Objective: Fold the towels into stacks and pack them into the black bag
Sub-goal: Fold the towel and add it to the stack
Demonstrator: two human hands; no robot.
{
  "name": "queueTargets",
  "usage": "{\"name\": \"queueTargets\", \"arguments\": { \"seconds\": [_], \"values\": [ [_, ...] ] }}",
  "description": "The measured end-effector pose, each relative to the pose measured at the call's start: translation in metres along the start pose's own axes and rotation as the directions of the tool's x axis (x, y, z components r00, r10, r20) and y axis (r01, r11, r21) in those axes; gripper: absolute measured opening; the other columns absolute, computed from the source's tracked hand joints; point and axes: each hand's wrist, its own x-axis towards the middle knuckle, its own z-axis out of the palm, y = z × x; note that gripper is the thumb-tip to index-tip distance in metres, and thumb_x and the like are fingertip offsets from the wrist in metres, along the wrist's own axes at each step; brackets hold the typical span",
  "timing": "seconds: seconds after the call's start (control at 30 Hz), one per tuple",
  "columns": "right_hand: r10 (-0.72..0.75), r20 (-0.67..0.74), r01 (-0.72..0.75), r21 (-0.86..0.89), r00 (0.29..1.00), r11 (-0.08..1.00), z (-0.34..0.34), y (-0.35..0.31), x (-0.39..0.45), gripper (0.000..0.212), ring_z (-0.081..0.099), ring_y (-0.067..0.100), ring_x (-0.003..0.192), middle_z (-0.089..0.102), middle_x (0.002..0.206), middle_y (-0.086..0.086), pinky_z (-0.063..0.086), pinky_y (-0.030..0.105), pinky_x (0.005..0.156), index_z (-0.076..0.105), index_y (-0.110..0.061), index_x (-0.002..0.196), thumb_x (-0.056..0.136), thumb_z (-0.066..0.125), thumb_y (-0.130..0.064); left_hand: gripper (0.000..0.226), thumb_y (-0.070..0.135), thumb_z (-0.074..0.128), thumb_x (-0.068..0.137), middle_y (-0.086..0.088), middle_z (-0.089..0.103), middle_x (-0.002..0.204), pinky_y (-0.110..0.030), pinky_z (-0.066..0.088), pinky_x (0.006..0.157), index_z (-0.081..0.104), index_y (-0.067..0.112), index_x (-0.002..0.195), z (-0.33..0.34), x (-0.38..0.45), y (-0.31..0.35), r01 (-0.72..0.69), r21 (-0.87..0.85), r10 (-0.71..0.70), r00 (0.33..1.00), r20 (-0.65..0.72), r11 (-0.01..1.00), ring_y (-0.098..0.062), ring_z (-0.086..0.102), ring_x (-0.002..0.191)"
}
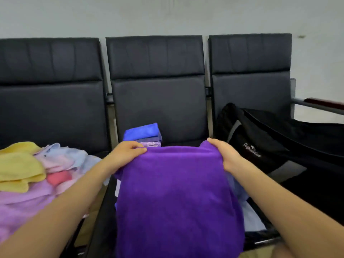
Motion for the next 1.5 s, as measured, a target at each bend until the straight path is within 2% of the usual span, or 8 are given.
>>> {"name": "queueTargets", "arguments": {
  "seconds": [0.13, 0.3, 0.63, 0.77, 0.87, 1.17, 1.3, 1.5],
  "values": [
    [-0.111, -0.050, 0.093, -0.279, 0.993, 0.956, -0.010, 0.038, 0.023, 0.013, 0.057, 0.022, 0.076, 0.063, 0.080, 0.011, 0.045, 0.029, 0.066, 0.065, -0.009, 0.077, 0.089, 0.066, -0.015, 0.009, 0.025, 0.064, 0.091, 0.007, 0.069, 0.097, -0.025, 0.043, 0.089, 0.066, 0.031, 0.084, 0.023, 0.013, -0.057, -0.137, 0.372, 0.085, 0.985, 0.152, 0.918, -0.011, 0.061, 0.096],
    [-0.279, -0.100, 0.224, -0.373, 0.955, 0.901, -0.005, 0.048, 0.047, 0.019, 0.056, 0.017, 0.076, 0.062, 0.080, 0.005, 0.045, 0.030, 0.073, 0.065, -0.014, 0.077, 0.095, 0.057, -0.019, 0.012, 0.030, 0.060, 0.092, 0.007, 0.066, 0.094, -0.030, 0.047, 0.083, 0.067, 0.027, 0.101, 0.024, 0.029, -0.087, -0.129, 0.489, 0.126, 0.991, 0.039, 0.863, -0.016, 0.062, 0.095],
    [-0.370, -0.115, 0.208, -0.659, 0.922, 0.723, -0.008, 0.065, 0.100, 0.021, 0.052, 0.015, 0.072, 0.060, 0.072, 0.000, 0.040, 0.029, 0.069, 0.067, -0.010, 0.079, 0.093, 0.059, -0.024, 0.039, 0.053, 0.037, 0.097, 0.002, 0.067, 0.098, -0.030, 0.044, 0.066, 0.064, 0.025, 0.097, 0.028, 0.051, -0.109, -0.017, 0.866, 0.163, 0.984, -0.074, 0.499, -0.020, 0.064, 0.092],
    [-0.217, -0.086, 0.098, -0.695, 0.972, 0.713, -0.018, 0.070, 0.096, 0.030, 0.044, 0.013, 0.058, 0.049, 0.059, -0.002, 0.037, 0.022, 0.052, 0.057, -0.015, 0.062, 0.092, 0.059, -0.020, 0.037, 0.047, 0.037, 0.098, 0.000, 0.064, 0.103, -0.031, 0.044, 0.068, 0.063, 0.022, 0.099, 0.034, 0.046, -0.114, 0.027, 0.873, 0.089, 0.993, -0.080, 0.487, -0.020, 0.062, 0.096],
    [-0.059, -0.083, -0.004, -0.606, 0.995, 0.796, -0.024, 0.062, 0.079, 0.014, 0.040, 0.009, 0.040, 0.050, 0.062, 0.003, 0.029, 0.014, 0.033, 0.059, -0.011, 0.085, 0.096, 0.055, -0.019, 0.030, 0.037, 0.042, 0.097, -0.005, 0.060, 0.107, -0.037, 0.044, 0.077, 0.062, 0.018, 0.108, 0.040, 0.034, -0.109, -0.017, 0.837, 0.193, 0.975, -0.107, 0.546, -0.025, 0.056, 0.103],
    [0.214, -0.002, -0.152, -0.710, 0.977, 0.688, -0.047, 0.040, 0.013, 0.027, 0.061, 0.016, 0.068, 0.065, 0.079, 0.004, 0.046, 0.024, 0.061, 0.068, -0.014, 0.098, 0.090, 0.063, -0.040, 0.049, 0.052, 0.024, 0.084, 0.003, 0.058, 0.099, -0.035, 0.047, 0.081, 0.063, 0.027, 0.099, 0.104, -0.049, -0.022, -0.414, 0.525, 0.368, 0.909, 0.195, 0.744, -0.019, 0.053, 0.096],
    [0.331, 0.022, -0.217, -0.715, 0.943, 0.665, -0.056, 0.036, -0.010, 0.029, 0.062, 0.015, 0.078, 0.065, 0.096, 0.005, 0.047, 0.023, 0.056, 0.062, -0.015, 0.106, 0.086, 0.068, -0.034, 0.026, 0.046, 0.045, 0.092, 0.007, 0.056, 0.099, -0.035, 0.047, 0.086, 0.062, 0.029, 0.101, 0.127, -0.085, 0.001, -0.488, 0.368, 0.358, 0.858, 0.367, 0.792, -0.013, 0.051, 0.099],
    [0.460, 0.098, -0.203, -0.803, 0.882, 0.560, -0.074, 0.036, -0.041, 0.014, 0.053, 0.007, 0.052, 0.060, 0.064, -0.005, 0.040, 0.017, 0.052, 0.064, -0.020, 0.082, 0.081, 0.074, -0.029, 0.043, 0.057, 0.042, 0.083, 0.009, 0.051, 0.110, -0.030, 0.043, 0.091, 0.057, 0.032, 0.114, 0.134, -0.109, -0.008, -0.550, 0.325, 0.367, 0.796, 0.481, 0.769, -0.012, 0.048, 0.107]
  ]
}}
